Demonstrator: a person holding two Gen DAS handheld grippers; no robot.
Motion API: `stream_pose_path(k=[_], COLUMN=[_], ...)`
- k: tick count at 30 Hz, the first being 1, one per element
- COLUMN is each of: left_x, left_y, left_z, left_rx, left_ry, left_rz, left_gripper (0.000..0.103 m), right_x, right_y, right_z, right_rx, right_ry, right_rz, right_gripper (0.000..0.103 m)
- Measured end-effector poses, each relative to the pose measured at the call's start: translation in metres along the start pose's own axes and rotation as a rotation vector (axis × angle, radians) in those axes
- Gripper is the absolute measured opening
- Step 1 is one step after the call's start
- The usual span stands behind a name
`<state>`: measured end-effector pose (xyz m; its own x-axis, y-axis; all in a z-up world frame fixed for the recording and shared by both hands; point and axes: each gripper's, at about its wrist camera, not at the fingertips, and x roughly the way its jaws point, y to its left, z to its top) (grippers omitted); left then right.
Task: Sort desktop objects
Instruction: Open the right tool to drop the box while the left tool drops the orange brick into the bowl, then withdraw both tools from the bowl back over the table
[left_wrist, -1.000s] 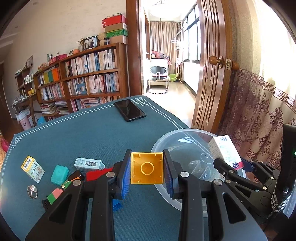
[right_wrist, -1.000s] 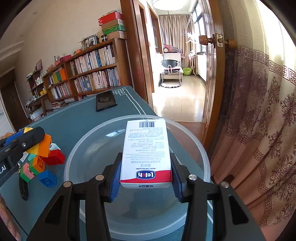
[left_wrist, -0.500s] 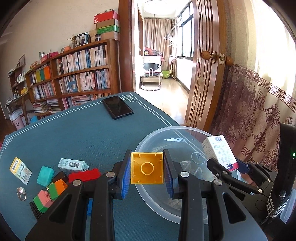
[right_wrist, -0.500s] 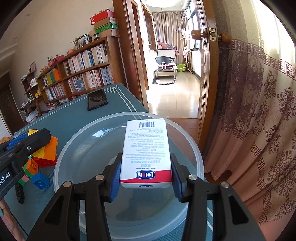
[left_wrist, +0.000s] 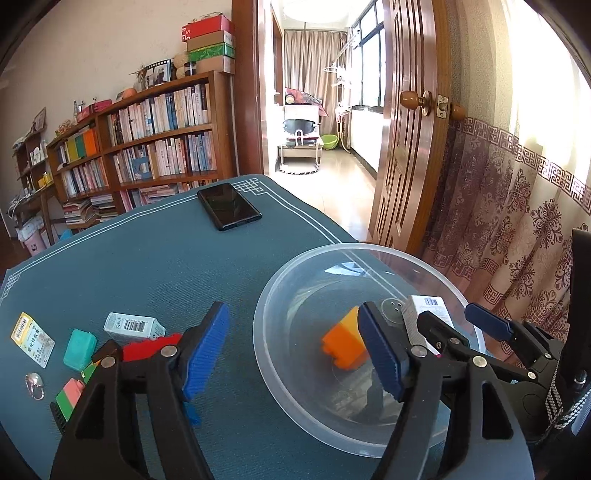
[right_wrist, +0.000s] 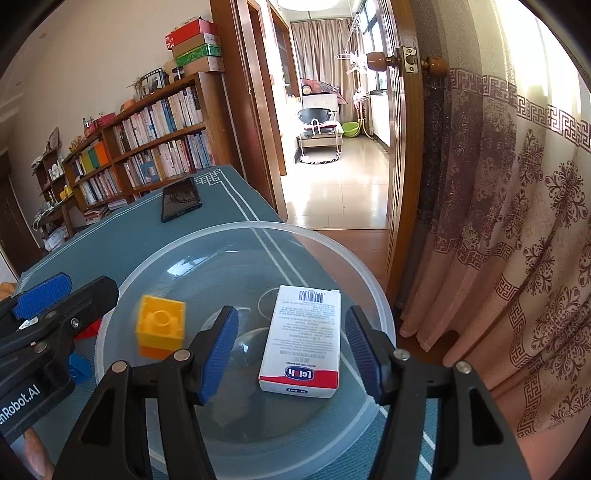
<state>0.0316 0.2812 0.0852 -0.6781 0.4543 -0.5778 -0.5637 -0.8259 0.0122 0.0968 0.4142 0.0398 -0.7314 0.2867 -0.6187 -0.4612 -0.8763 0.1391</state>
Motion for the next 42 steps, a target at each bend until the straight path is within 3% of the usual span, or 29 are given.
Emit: stream_pose_path(k=[42], left_x=[-0.015], left_y=[0.055], left_z=[-0.016], left_rx=[-0.09], left_ry=[0.05], left_rz=[0.125], left_gripper=[0.077], right_x=[-0.008], right_y=[0.034], right_z=[-0.012], right_rx=[-0.05], right_ry=[0.002], right_rz=[0.038], right_gripper=[0.07])
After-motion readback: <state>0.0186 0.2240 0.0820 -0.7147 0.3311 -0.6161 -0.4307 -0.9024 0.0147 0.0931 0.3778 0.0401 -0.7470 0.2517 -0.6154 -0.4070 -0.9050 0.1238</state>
